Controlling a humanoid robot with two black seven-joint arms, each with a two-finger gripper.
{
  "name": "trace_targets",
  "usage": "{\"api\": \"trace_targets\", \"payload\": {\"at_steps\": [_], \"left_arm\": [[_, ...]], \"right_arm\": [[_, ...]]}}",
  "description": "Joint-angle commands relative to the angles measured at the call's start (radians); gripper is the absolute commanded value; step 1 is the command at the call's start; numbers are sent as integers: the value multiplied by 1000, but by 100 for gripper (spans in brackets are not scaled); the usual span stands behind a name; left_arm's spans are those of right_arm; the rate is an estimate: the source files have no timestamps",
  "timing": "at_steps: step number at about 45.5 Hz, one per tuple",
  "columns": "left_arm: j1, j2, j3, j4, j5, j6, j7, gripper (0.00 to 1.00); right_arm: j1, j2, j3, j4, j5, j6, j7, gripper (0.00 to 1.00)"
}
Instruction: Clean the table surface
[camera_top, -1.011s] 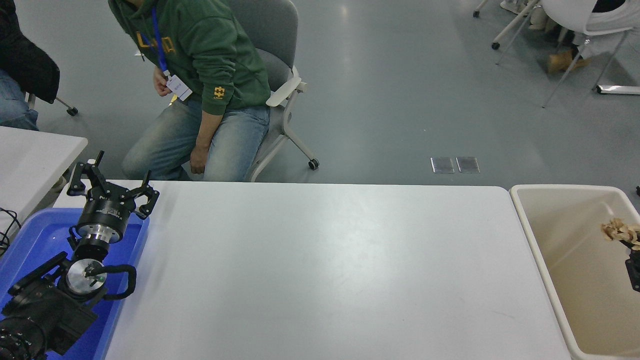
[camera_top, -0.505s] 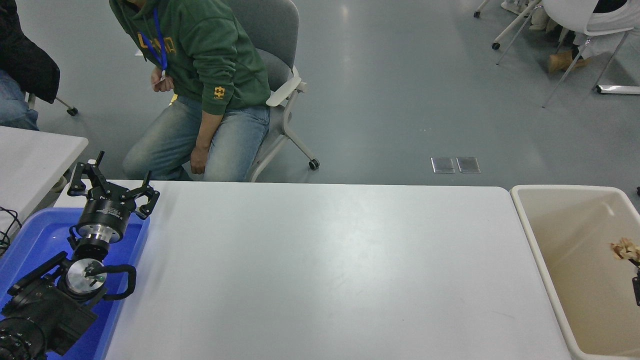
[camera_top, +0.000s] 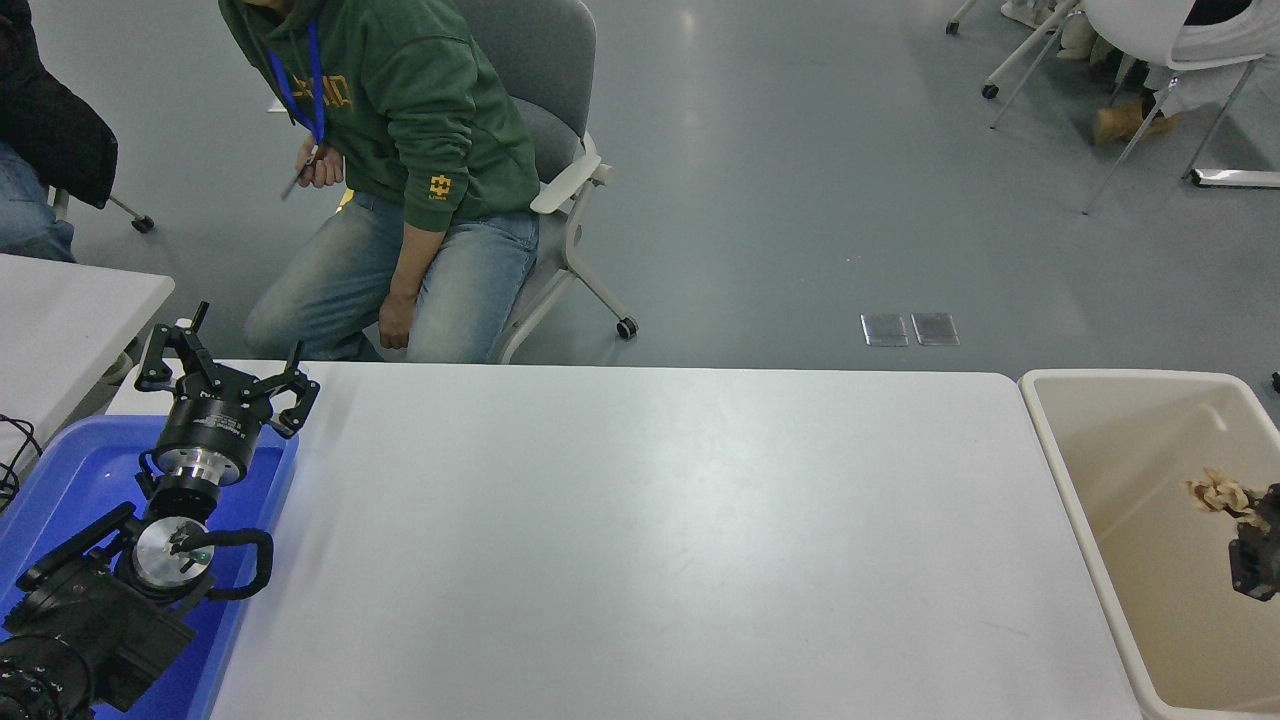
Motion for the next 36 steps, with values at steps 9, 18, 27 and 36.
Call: {"api": "trace_targets", "payload": {"at_steps": [9,18,27,36], "left_arm": [[0,0,0,0,0,0,0,100],[0,0,0,0,0,0,0,100],[0,0,0,0,0,0,0,100],[0,0,0,0,0,0,0,100]], "right_arm": [[20,59,-54,-10,0,-130,9,1],[28,59,-59,-12,0,-144,6,100],[25,59,-57,-10,0,-144,4,100],[14,73,-57,-12,0,-145,6,100]]}}
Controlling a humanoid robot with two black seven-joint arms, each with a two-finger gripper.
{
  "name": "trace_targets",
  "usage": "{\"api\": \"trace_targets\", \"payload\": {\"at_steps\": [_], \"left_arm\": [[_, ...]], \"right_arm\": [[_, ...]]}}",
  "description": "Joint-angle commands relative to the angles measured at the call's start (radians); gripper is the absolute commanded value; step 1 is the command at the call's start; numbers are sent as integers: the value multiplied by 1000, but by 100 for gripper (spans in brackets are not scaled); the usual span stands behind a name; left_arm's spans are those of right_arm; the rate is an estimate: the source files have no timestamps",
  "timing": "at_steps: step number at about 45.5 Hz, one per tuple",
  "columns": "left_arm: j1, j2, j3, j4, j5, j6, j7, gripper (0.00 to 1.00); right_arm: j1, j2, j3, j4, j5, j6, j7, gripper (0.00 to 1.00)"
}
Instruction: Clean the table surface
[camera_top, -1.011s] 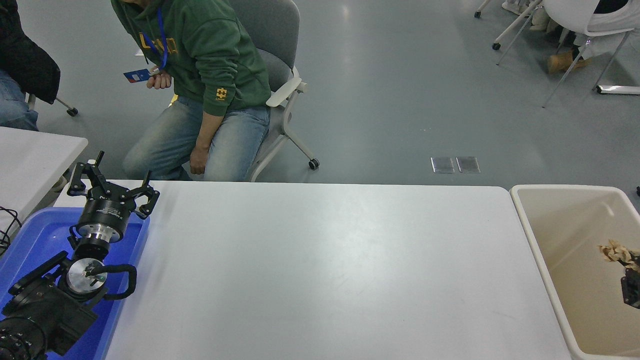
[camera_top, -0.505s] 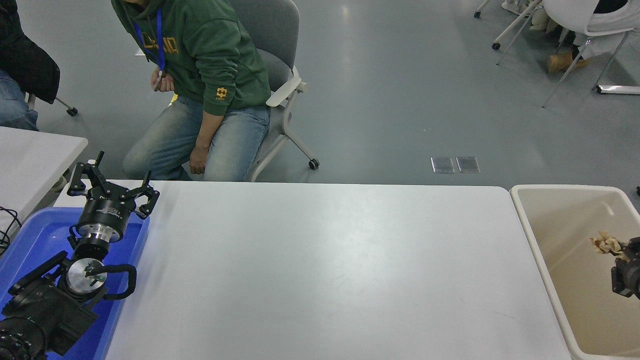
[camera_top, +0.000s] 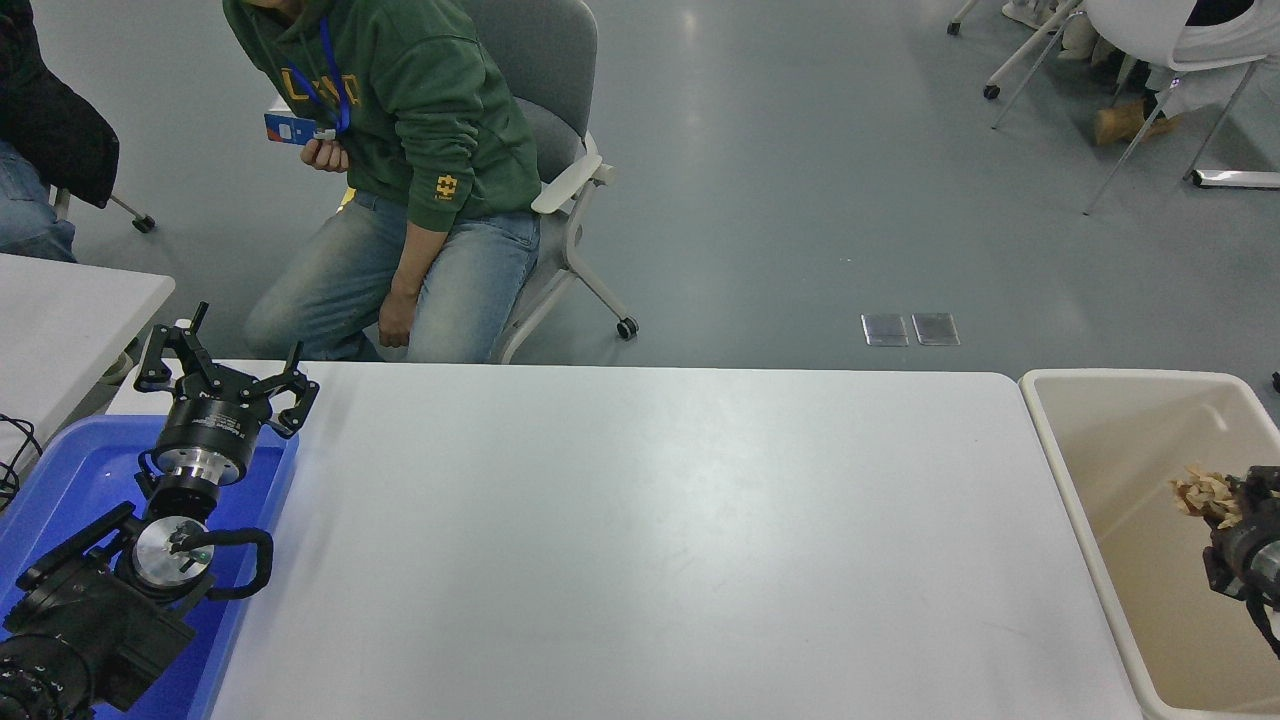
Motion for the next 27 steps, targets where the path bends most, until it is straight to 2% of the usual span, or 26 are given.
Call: {"api": "trace_targets", "payload": {"at_steps": [1,27], "left_arm": [[0,0,0,0,0,0,0,100],[0,0,0,0,0,0,0,100]], "right_arm": [[-8,13,-1,-1,0,-6,1,100],[4,4,-4,-3,0,-8,2,100]]}}
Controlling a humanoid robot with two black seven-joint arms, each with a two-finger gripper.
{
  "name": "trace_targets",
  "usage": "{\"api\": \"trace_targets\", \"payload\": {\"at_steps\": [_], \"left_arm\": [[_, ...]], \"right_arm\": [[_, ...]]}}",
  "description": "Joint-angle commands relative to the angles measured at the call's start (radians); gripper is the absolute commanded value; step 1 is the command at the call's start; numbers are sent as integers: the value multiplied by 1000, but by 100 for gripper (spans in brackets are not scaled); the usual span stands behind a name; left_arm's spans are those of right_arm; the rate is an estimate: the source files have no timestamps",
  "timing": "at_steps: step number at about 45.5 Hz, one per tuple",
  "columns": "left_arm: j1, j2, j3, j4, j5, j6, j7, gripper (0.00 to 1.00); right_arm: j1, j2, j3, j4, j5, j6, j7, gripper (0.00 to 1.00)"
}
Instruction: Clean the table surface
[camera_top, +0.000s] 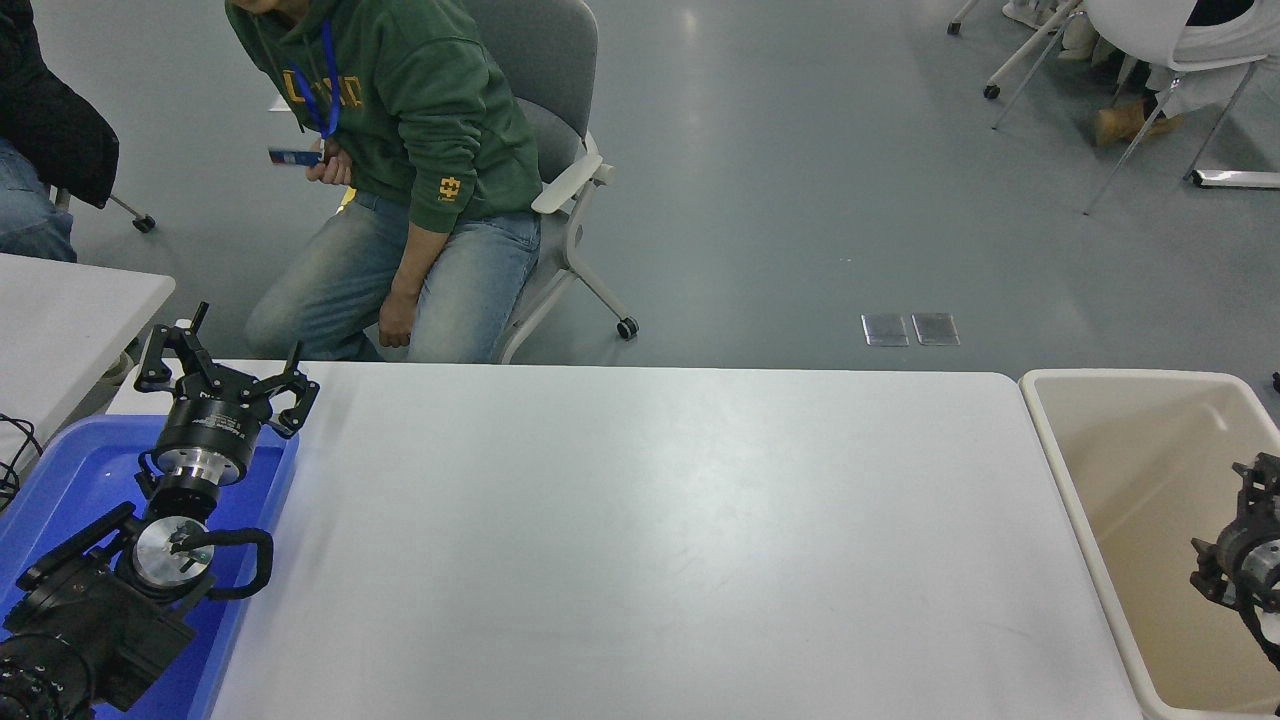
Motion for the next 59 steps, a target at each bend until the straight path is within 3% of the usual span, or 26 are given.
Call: {"api": "trace_targets", "payload": {"at_steps": [1,13,23,29,47,59], "left_arm": [[0,0,0,0,0,0,0,100],[0,0,0,0,0,0,0,100],[0,0,0,0,0,0,0,100],[0,0,0,0,0,0,0,100],[0,0,0,0,0,0,0,100],[1,1,0,0,0,0,0,100]], "right_arm": [[0,-5,-8,0,-2,0,1,100],[-6,-28,-115,36,-51,12,6,100],[-1,-196,-25,363,-52,2,7,100],[-9,-219,90,495,-87,0,7,100],[-122,-19,593,793,-391,-67,89,100],[-136,143,658,817,-468,-72,191,100]]}}
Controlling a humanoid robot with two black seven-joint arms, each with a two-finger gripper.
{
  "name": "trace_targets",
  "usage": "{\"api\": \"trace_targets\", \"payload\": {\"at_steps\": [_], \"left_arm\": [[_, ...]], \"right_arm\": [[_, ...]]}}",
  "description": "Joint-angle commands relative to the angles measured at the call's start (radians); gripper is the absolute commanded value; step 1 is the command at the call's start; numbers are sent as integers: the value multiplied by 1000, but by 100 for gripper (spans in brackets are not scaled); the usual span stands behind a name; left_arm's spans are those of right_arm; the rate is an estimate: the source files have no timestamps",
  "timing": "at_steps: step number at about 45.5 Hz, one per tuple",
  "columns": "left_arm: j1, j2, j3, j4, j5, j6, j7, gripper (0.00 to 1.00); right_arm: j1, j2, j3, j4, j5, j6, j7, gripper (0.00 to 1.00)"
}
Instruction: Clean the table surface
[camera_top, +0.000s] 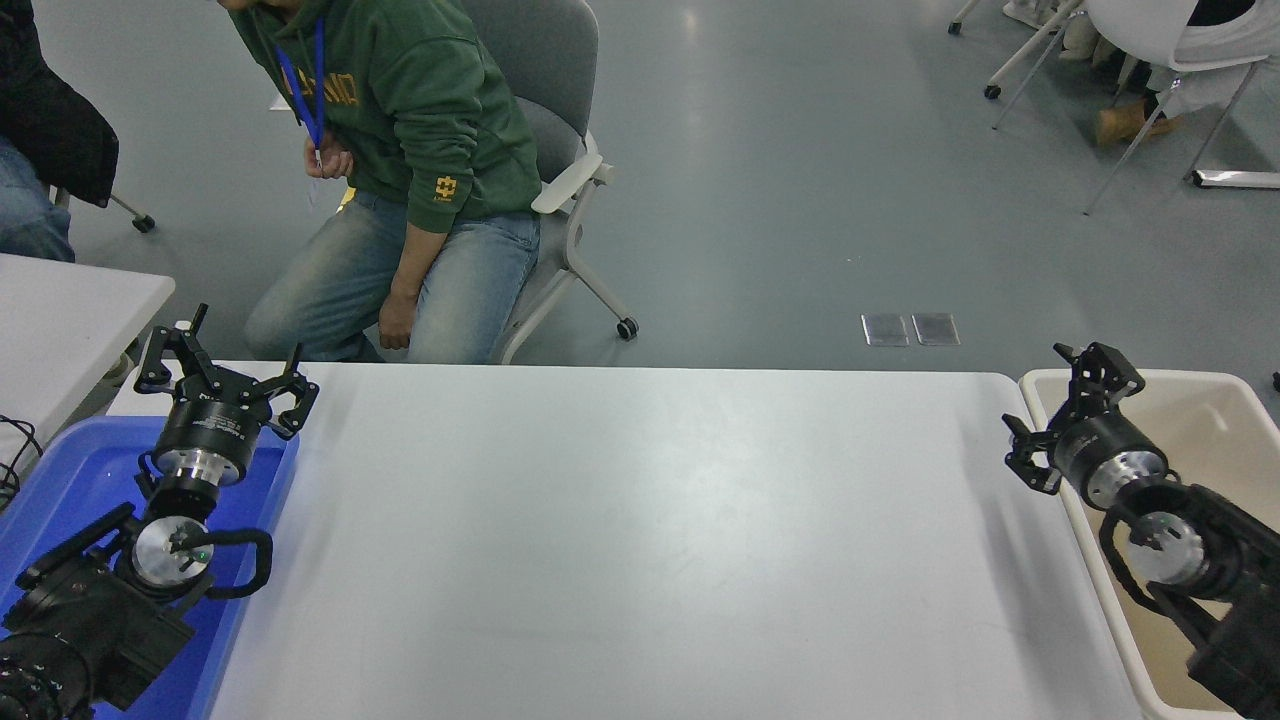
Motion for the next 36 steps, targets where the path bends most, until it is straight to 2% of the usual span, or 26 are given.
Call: {"api": "trace_targets", "payload": {"at_steps": [1,16,36], "left_arm": [[1,1,0,0,0,0,0,100],[-1,0,0,0,0,0,0,100],[-1,0,0,0,0,0,0,100]], "right_arm": [[-24,140,118,61,-76,-12,102,100],[-30,239,119,42,-77,-31,253,100],[-19,288,86,-120,-77,-65,354,100]]}}
